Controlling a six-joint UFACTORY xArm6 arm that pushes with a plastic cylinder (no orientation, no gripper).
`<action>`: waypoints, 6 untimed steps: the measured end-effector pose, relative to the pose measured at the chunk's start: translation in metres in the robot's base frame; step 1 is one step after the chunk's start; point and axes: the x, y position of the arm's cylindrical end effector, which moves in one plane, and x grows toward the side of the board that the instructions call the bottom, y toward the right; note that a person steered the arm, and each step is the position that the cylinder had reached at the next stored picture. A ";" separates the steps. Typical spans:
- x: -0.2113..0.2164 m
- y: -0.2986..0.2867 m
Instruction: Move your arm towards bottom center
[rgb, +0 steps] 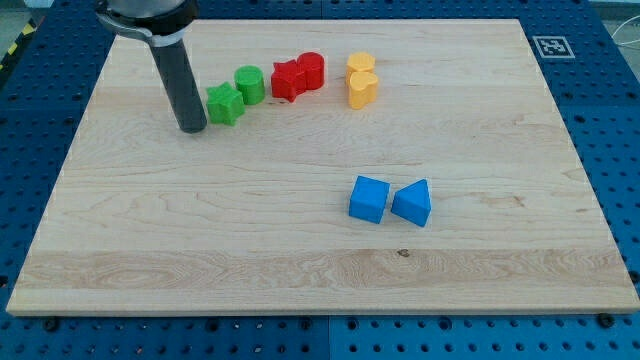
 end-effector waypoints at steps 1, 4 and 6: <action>0.013 0.002; 0.126 0.066; 0.171 0.135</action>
